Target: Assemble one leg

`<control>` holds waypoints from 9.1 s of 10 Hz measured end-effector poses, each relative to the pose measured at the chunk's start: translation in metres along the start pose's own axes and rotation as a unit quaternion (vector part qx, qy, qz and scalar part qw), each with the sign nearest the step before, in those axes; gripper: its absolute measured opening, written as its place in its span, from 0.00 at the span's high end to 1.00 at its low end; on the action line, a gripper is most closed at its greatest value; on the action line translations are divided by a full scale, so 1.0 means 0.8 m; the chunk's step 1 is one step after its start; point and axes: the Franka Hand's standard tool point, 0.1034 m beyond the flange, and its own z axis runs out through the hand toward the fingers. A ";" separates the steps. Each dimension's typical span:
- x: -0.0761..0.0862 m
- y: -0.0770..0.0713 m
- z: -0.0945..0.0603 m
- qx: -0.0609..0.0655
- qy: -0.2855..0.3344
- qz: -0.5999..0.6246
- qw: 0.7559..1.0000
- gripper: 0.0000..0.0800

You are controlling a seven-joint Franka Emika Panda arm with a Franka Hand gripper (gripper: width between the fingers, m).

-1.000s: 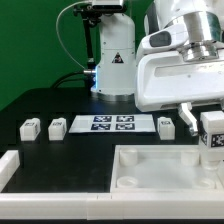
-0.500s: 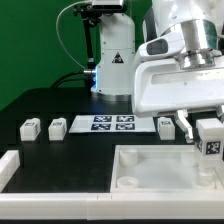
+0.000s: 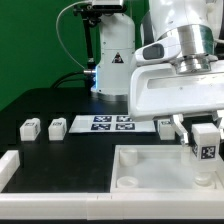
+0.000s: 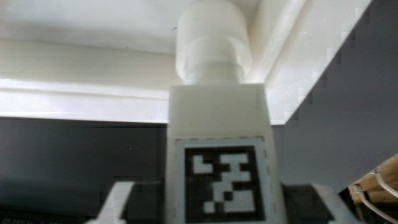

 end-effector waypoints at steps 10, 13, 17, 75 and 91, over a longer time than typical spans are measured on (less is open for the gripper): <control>-0.015 -0.006 0.018 -0.002 -0.012 0.011 1.000 0.64; -0.016 -0.006 0.018 -0.002 -0.013 0.011 1.000 0.27; -0.017 -0.006 0.019 -0.002 -0.014 0.011 1.000 0.19; 0.005 0.001 0.022 -0.136 -0.231 0.714 0.647 0.51; 0.007 -0.016 0.022 -0.024 -0.262 0.199 0.944 0.55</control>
Offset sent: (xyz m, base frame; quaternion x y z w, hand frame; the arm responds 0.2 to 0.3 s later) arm 0.0090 0.0021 -0.0090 -0.0120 0.0182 0.0055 0.9997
